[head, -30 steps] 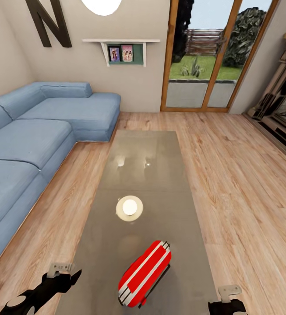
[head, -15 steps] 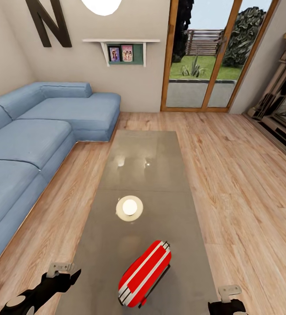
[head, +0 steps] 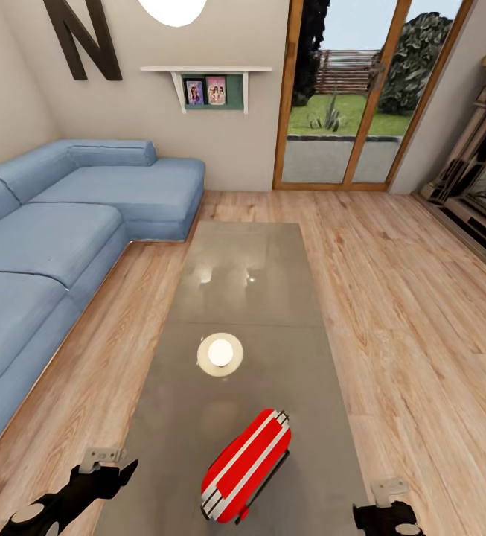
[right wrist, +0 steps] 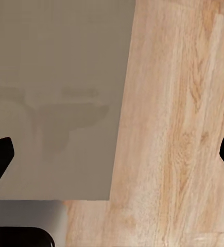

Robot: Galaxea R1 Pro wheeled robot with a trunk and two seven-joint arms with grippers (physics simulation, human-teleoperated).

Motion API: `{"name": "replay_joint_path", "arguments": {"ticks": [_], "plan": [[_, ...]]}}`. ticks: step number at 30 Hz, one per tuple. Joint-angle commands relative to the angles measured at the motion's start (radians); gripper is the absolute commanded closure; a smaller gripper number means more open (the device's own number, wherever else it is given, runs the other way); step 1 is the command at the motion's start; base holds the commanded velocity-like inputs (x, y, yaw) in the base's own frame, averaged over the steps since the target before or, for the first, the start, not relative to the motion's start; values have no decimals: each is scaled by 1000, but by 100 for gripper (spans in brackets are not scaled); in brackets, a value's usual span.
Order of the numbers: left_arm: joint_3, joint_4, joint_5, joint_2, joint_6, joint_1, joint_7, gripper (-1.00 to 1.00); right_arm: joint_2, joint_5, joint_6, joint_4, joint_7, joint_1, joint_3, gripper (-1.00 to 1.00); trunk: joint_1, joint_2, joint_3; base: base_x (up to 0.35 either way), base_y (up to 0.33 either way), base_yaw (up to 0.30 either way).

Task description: Turn on the radio receiver that's on the table in the living room.

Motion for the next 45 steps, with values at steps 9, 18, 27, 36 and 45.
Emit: {"name": "replay_joint_path", "arguments": {"ticks": [9, 18, 27, 36, 45], "plan": [[-2, 3, 1, -11, 0, 0, 2, -100, 17, 0, 287, -360, -6, -36, -6, -100, 0, 0, 0, 0, 0, 0], [-2, 4, 3, -14, 0, 0, 3, -100, 121, -3, 548, -543, -10, -118, -6, -100, 0, 0, 0, 0, 0, 0], [-2, 2, 3, -17, 0, 0, 3, -100, 276, -2, 593, -576, -108, -125, -4, -100, 0, 0, 0, 0, 0, 0], [-2, 0, 3, -28, 0, 0, 6, -100, 276, -62, 609, -639, -168, -126, 4, -100, 0, 0, 0, 0, 0, 0], [-2, -2, 2, -33, 0, 0, 72, -100, 276, -92, 608, -648, -171, -126, 5, -100, 0, 0, 0, 0, 0, 0]]}}
